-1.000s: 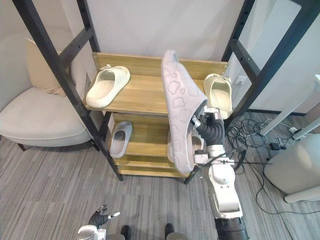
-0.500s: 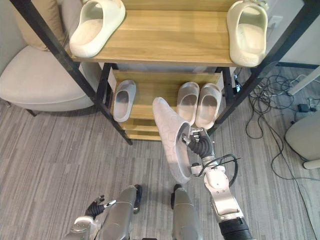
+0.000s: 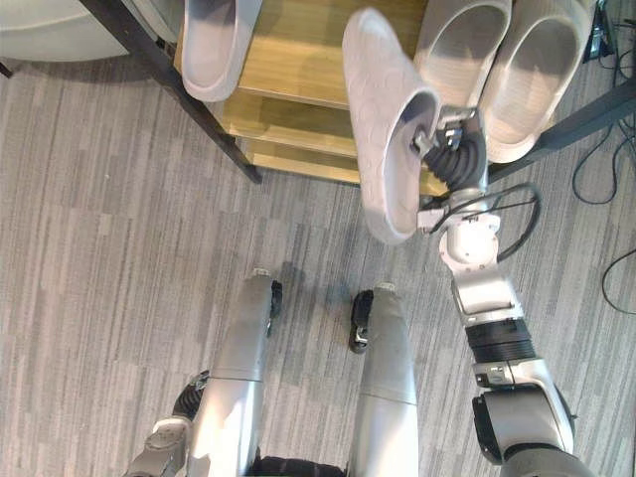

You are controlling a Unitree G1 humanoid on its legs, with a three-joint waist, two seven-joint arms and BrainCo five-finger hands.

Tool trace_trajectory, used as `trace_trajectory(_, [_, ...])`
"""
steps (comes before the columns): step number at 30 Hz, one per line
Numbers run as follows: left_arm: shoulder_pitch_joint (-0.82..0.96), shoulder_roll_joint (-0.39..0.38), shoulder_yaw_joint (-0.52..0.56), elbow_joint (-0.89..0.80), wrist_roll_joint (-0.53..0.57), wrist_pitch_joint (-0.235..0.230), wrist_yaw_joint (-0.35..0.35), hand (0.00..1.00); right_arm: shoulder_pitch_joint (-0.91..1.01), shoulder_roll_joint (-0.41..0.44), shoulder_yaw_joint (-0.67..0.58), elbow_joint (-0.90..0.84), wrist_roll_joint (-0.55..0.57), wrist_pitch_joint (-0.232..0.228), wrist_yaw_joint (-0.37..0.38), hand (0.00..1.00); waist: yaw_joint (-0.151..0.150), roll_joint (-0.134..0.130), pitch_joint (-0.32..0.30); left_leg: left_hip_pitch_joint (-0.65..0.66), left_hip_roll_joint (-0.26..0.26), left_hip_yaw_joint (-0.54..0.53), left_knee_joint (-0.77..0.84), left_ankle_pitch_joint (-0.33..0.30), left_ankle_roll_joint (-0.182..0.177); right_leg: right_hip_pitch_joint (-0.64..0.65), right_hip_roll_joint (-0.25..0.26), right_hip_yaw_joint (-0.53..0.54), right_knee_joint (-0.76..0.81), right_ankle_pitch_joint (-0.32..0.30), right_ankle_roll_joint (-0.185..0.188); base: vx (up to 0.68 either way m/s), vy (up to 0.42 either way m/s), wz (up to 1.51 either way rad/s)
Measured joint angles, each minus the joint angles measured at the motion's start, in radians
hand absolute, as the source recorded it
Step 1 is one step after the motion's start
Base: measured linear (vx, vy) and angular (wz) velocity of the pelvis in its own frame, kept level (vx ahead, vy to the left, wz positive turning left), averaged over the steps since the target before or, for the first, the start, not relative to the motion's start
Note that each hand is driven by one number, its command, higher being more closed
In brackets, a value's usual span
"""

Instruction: Organize the slippers on the shoe rack

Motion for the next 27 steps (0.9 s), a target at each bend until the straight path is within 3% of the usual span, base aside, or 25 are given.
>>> trace_trajectory(11, [-0.005, -0.02, 0.004, -0.023, -0.004, 0.0, 0.015, 0.0, -0.244, -0.036, 0.082, 0.151, 0.0, 0.016, -0.037, 1.0, 0.049, -0.009, 0.007, -0.097, -0.018, -0.046, 0.025, 0.007, -0.015, -0.086, -0.02, -0.044, 0.046, -0.017, -0.017, 0.0, -0.067, 0.07])
trace_trajectory(27, [-0.013, -0.035, 0.039, -0.018, -0.043, -0.001, 0.041, 0.0, -0.537, -0.017, 0.184, 0.396, 0.04, 0.066, -0.064, 1.0, 0.073, -0.014, 0.006, -0.11, -0.026, -0.103, -0.034, 0.036, -0.07, -0.086, -0.024, -0.098, 0.007, -0.016, -0.021, 0.01, -0.055, 0.06])
